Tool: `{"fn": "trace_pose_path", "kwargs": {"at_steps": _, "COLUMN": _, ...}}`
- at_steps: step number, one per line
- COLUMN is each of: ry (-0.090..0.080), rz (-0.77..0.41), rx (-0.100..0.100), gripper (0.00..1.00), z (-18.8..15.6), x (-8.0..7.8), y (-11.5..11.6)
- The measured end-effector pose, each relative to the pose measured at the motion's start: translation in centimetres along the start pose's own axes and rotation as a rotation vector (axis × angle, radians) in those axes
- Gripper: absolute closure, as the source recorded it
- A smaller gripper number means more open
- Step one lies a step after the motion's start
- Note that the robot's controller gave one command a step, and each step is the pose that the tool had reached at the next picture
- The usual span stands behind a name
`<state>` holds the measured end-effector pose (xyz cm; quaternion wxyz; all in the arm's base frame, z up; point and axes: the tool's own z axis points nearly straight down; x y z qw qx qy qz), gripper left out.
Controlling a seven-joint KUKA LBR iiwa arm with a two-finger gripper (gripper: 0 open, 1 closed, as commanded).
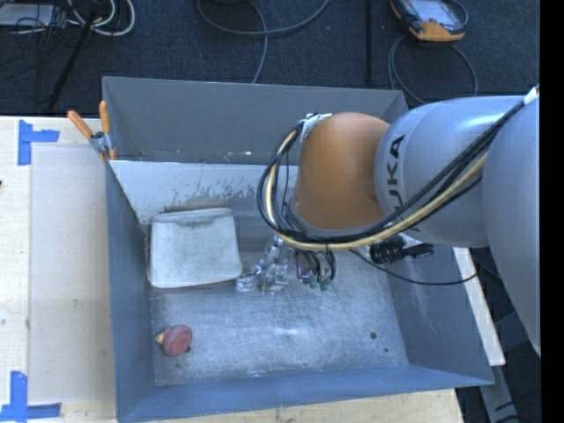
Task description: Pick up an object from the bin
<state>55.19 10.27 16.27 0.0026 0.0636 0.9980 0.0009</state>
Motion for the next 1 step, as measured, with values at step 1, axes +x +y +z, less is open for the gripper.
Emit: {"fn": "trace_pose_path", "kwargs": {"at_steps": 1, "ry": 0.003, "rz": -0.004, "rx": 0.001, "gripper": 1.0, "z": -2.32, "x": -0.09, "y": -0.01}}
